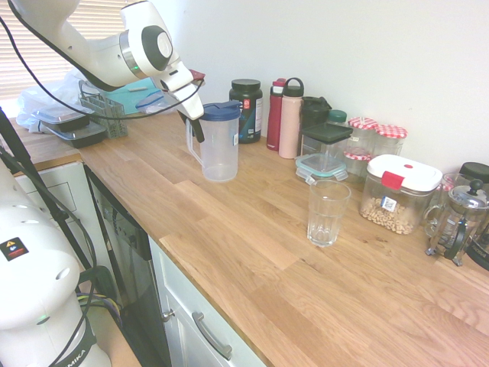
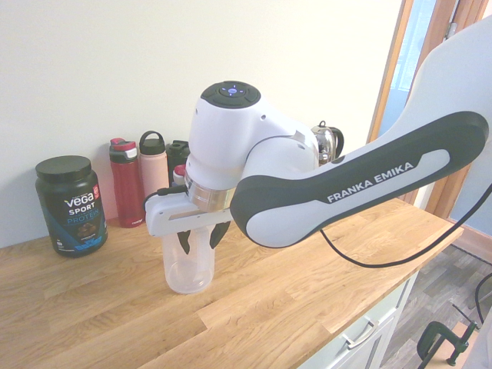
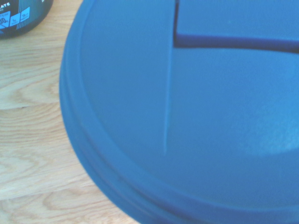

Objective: Pour me some water

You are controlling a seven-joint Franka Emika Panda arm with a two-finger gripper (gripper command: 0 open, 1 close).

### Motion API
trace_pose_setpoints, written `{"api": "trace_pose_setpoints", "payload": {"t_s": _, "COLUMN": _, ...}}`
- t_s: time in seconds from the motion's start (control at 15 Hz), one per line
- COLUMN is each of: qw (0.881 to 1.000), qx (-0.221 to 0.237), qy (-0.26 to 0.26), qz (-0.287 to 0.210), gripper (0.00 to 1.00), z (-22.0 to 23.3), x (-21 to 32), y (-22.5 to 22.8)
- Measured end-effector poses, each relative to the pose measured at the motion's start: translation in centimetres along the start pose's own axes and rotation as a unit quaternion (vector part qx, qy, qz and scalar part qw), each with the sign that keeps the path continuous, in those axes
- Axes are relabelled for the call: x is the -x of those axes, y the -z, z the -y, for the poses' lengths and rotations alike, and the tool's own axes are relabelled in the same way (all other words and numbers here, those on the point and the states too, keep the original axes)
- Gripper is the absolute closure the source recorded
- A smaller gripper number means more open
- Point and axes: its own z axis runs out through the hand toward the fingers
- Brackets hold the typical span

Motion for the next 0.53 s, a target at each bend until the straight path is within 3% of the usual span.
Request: {"api": "trace_pose_setpoints", "payload": {"t_s": 0.53, "qw": 1.000, "qx": -0.006, "qy": 0.004, "qz": 0.004, "gripper": 1.00, "z": 0.04, "x": 0.53, "y": 0.20}}
